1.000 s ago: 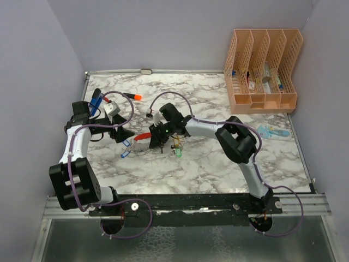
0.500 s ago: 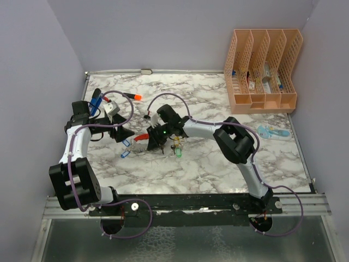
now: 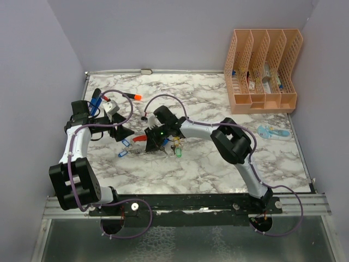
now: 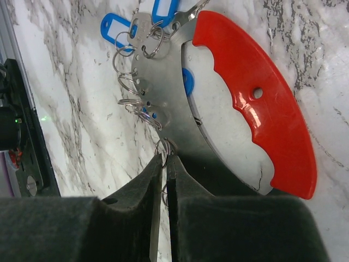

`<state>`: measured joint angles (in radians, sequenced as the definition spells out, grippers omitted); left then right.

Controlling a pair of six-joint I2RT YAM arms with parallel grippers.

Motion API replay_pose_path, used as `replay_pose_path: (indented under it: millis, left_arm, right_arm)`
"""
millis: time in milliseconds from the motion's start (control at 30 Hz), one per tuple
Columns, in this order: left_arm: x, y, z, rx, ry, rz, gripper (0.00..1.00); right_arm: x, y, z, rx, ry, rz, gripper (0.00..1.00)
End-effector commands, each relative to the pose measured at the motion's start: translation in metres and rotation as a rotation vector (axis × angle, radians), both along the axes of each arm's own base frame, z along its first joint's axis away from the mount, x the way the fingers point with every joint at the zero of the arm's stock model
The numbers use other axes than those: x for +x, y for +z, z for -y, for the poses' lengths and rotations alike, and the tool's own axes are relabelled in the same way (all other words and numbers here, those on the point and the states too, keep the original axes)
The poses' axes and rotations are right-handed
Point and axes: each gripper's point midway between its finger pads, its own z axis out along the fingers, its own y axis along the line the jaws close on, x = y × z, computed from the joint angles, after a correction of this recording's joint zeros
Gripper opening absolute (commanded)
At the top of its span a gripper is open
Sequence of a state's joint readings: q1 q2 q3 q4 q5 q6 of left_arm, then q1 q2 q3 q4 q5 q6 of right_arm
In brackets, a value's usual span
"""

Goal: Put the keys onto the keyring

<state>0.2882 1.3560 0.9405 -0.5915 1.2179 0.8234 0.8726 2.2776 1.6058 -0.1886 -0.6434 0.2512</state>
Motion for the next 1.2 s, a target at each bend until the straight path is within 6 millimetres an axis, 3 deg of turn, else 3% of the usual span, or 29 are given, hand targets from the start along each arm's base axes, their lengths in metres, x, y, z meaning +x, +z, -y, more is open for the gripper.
replay_pose_path:
  millis: [0,467,767,1000,1167]
  left_arm:
    - [0.002,0.009,-0.002,-0.001,0.006,0.038,0.83]
    - [0.007,0.015,-0.005,0.002,0.037,0.045,0.83]
    - [0.007,0.016,-0.007,0.003,0.054,0.044,0.83]
    - [0.01,0.016,-0.01,-0.001,0.07,0.041,0.83]
    - [0.012,0.017,-0.011,-0.012,0.077,0.04,0.83]
  right_arm:
    - [0.0,-0.01,-0.003,-0.076,-0.03,0.028,0.11]
    - [-0.004,-0.018,-0.008,-0.191,-0.098,0.084,0.17]
    - [0.001,-0.029,-0.01,-0.224,-0.152,0.091,0.01]
    - [0.01,-0.02,-0.007,-0.215,-0.2,0.14,0.01]
    - [0.016,0.004,-0.007,-0.146,-0.227,0.2,0.01]
